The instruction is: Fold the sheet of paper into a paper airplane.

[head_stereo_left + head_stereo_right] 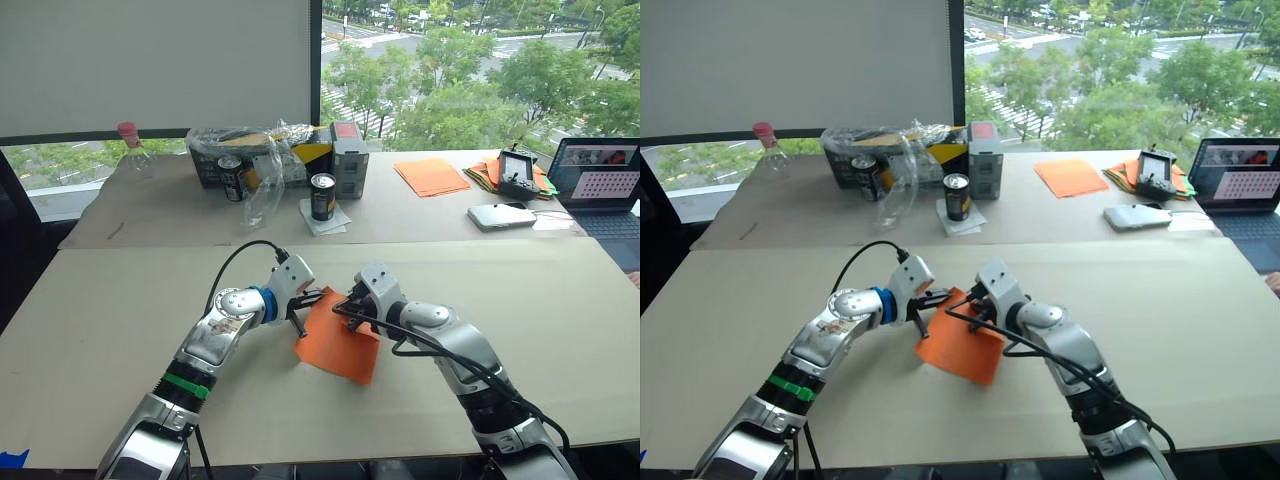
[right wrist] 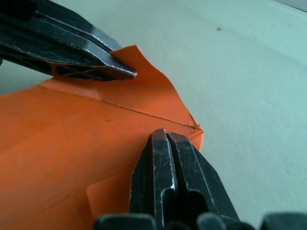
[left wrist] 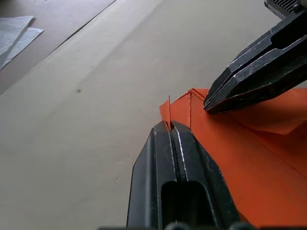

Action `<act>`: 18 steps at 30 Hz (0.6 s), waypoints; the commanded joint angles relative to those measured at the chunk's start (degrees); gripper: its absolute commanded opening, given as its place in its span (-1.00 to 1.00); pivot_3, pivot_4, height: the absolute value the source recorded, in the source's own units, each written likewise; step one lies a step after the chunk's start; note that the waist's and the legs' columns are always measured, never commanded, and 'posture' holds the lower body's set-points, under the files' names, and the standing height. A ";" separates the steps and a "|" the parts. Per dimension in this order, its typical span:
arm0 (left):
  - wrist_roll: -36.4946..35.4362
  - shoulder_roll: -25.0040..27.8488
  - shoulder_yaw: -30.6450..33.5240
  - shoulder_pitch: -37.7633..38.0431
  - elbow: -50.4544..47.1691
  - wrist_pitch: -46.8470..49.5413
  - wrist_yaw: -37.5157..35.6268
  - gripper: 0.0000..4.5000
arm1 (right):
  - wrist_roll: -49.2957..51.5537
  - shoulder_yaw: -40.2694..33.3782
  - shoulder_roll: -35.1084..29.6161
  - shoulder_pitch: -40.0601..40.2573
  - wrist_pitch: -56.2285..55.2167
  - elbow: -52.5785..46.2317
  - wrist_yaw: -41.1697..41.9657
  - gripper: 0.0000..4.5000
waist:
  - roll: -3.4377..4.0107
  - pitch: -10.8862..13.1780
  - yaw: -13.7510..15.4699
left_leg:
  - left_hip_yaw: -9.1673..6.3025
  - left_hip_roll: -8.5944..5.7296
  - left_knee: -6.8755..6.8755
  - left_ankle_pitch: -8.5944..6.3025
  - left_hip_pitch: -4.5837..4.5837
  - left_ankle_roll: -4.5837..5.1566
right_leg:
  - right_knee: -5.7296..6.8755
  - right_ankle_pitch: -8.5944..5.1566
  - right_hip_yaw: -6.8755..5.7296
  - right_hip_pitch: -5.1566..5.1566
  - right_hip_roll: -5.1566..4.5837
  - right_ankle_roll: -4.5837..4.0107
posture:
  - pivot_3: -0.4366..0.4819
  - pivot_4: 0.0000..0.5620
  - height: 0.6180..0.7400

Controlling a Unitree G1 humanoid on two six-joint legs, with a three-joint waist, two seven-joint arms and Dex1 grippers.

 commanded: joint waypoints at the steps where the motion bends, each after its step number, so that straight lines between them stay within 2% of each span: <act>1: 2.18 -0.24 -0.26 0.32 -1.57 -2.37 0.82 -0.99 | 0.85 -1.24 -0.26 0.48 1.49 -2.11 0.20 -1.00 | 0.00 0.00 0.01 | 0.01 0.00 0.00 0.00 0.00 0.00 | 0.00 0.00 0.01 0.00 0.00 0.00 | -0.05 -0.47 0.27; 6: 2.67 -0.17 1.49 -0.41 1.19 -3.81 1.06 -0.99 | 2.06 -2.58 -2.31 0.82 4.36 -5.69 1.10 -1.00 | 0.00 0.00 0.03 | 0.01 0.00 0.02 0.01 -0.01 0.00 | 0.02 0.00 0.01 -0.01 0.00 0.00 | -0.05 -0.47 0.27; 10: 1.99 -0.77 2.11 -1.49 2.47 -3.72 0.32 -0.99 | 1.89 -1.07 -6.61 2.54 5.82 -7.71 2.95 -1.00 | 0.00 0.00 0.09 | 0.02 -0.01 0.04 0.00 -0.02 0.01 | 0.02 0.00 0.00 -0.01 0.00 0.00 | -0.05 -0.47 0.27; 14: 1.38 -1.72 2.21 -1.84 1.98 -2.78 -0.81 -0.99 | 1.89 0.04 -7.05 4.09 5.44 -7.23 3.03 -1.00 | 0.00 0.00 0.01 | 0.06 0.02 0.04 0.00 0.01 0.01 | 0.05 0.00 0.00 0.00 0.00 0.00 | -0.05 -0.47 0.27; 18: 0.38 -2.21 2.53 -1.44 -0.39 -1.82 -2.11 -0.99 | 2.45 0.27 -4.19 5.05 4.96 -6.45 1.63 -1.00 | -0.01 -0.01 -0.06 | 0.07 0.03 0.05 0.00 0.09 0.01 | 0.06 0.00 0.00 0.07 0.00 0.00 | -0.05 -0.47 0.27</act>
